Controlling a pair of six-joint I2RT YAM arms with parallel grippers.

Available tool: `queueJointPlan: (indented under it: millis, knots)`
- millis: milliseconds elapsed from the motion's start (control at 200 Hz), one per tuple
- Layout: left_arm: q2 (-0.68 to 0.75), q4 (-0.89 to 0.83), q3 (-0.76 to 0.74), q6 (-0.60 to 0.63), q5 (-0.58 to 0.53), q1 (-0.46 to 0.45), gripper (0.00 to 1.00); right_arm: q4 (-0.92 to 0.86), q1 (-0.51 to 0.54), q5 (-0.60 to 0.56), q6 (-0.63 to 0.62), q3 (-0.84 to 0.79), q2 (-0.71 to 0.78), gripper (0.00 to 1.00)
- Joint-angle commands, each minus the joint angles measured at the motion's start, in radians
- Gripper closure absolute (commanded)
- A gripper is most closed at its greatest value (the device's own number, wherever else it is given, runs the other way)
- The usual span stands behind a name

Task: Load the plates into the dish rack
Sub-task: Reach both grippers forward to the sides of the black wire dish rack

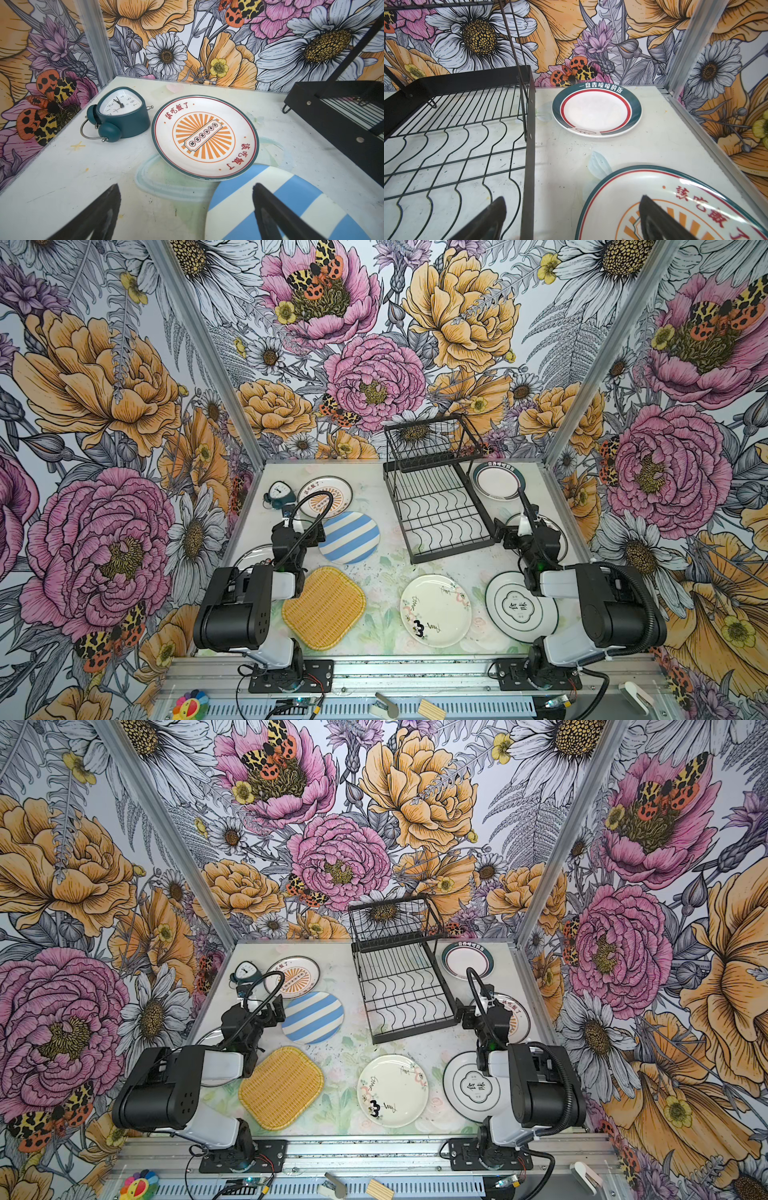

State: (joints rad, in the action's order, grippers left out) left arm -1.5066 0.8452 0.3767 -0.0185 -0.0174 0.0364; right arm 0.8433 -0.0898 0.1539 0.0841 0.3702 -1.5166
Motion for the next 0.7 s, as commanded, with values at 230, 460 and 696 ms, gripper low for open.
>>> queueJointPlan:
  millis: [230,460,696]
  knots:
    - [0.233,-0.566,0.249,-0.021,-0.088,-0.136,0.01,-0.613,0.031,-0.024,0.054,0.266,0.167,0.0]
    - [0.16,-0.734,0.385,-0.219,-0.16,-0.322,0.01,-0.9,0.065,-0.008,0.072,0.466,0.071,0.02]
    - [0.013,-0.773,0.498,-0.399,-0.106,-0.448,0.01,-1.041,0.079,0.059,0.125,0.601,-0.055,0.09]
